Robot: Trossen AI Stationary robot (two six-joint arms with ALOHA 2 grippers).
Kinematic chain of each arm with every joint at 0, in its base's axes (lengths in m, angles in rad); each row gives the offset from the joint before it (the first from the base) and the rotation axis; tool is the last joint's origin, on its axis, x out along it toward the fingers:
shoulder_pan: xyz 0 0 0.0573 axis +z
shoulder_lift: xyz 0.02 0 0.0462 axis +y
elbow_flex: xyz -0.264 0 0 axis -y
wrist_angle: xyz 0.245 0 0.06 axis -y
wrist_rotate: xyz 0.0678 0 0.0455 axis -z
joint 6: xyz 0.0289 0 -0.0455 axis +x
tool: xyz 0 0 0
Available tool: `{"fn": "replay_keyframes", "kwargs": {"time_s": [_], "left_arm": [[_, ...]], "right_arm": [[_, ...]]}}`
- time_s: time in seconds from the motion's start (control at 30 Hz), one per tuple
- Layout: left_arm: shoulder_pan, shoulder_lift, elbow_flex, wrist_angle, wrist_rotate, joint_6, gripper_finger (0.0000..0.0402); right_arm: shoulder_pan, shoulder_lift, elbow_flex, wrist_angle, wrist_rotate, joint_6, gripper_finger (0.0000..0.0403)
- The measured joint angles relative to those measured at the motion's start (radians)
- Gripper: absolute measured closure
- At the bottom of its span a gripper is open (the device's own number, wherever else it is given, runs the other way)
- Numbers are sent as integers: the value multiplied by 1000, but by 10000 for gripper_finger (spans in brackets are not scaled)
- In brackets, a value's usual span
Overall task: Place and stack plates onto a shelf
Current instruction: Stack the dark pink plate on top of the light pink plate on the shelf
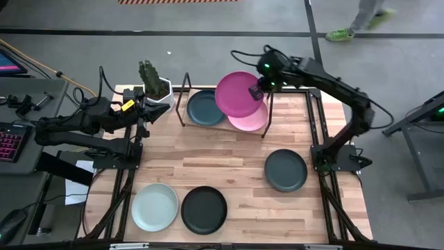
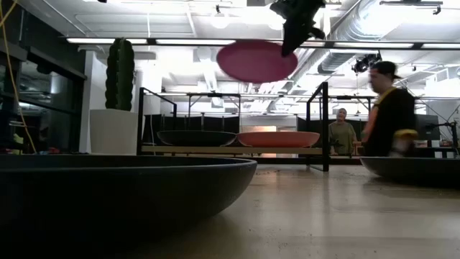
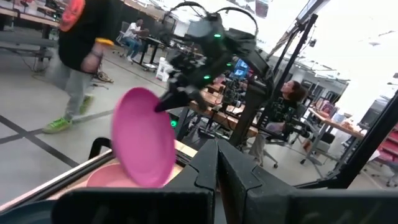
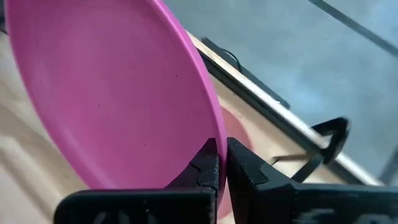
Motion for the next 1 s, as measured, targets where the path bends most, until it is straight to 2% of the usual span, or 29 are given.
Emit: {"fn": "replay_keyframes", "kwargs": {"time_s": [0.2, 0.37, 0.63, 1.0], "left_arm": [[0, 0, 0, 0, 0, -20, 401], [0, 0, 0, 0, 0, -33, 401], [0, 0, 0, 0, 0, -34, 401], [0, 0, 0, 1, 1, -36, 401]], "right_arm": [[-39, 188, 171, -135, 30, -179, 403], [-52, 294, 238, -211, 45, -302, 403], [-53, 376, 255, -241, 59, -460, 403], [-58, 427, 255, -277, 63, -494, 403]]}}
